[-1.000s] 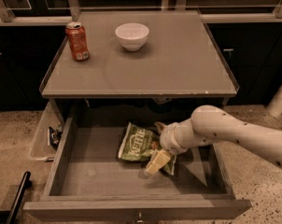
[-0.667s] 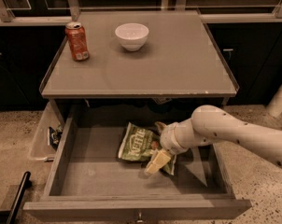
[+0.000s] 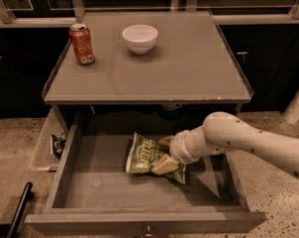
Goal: Pick green jalapeno chip bag from top drawer and place on counter
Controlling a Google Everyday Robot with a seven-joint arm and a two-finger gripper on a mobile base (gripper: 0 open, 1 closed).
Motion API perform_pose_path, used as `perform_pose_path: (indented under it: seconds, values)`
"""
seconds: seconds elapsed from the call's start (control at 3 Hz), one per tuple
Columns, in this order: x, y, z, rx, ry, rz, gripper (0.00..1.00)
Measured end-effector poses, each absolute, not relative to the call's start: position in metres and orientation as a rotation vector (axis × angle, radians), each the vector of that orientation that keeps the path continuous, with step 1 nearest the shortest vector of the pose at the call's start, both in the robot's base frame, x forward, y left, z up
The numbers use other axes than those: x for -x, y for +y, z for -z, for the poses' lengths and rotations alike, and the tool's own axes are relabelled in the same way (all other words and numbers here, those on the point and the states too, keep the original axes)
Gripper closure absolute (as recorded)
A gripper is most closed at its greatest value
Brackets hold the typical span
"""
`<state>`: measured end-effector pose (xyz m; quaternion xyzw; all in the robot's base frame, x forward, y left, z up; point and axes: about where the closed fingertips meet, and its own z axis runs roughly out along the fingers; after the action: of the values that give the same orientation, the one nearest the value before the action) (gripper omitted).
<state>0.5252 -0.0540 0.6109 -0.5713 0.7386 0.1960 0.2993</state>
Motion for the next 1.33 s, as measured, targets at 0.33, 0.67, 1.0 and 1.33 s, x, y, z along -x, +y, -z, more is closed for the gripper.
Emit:
perform_pose_path:
  seconds: [0.33, 0.67, 1.0, 1.33]
  values:
    - [-0.525, -0.054, -0.611, 1.517, 1.961, -0.521, 0.64]
    - [-0.525, -0.054, -0.611, 1.517, 1.961, -0.521, 0.88]
    - [-0.523, -0.051, -0.615, 1.524, 1.950, -0.547, 1.00]
    - [-0.521, -0.054, -0.631, 1.539, 1.936, -0.551, 1.00]
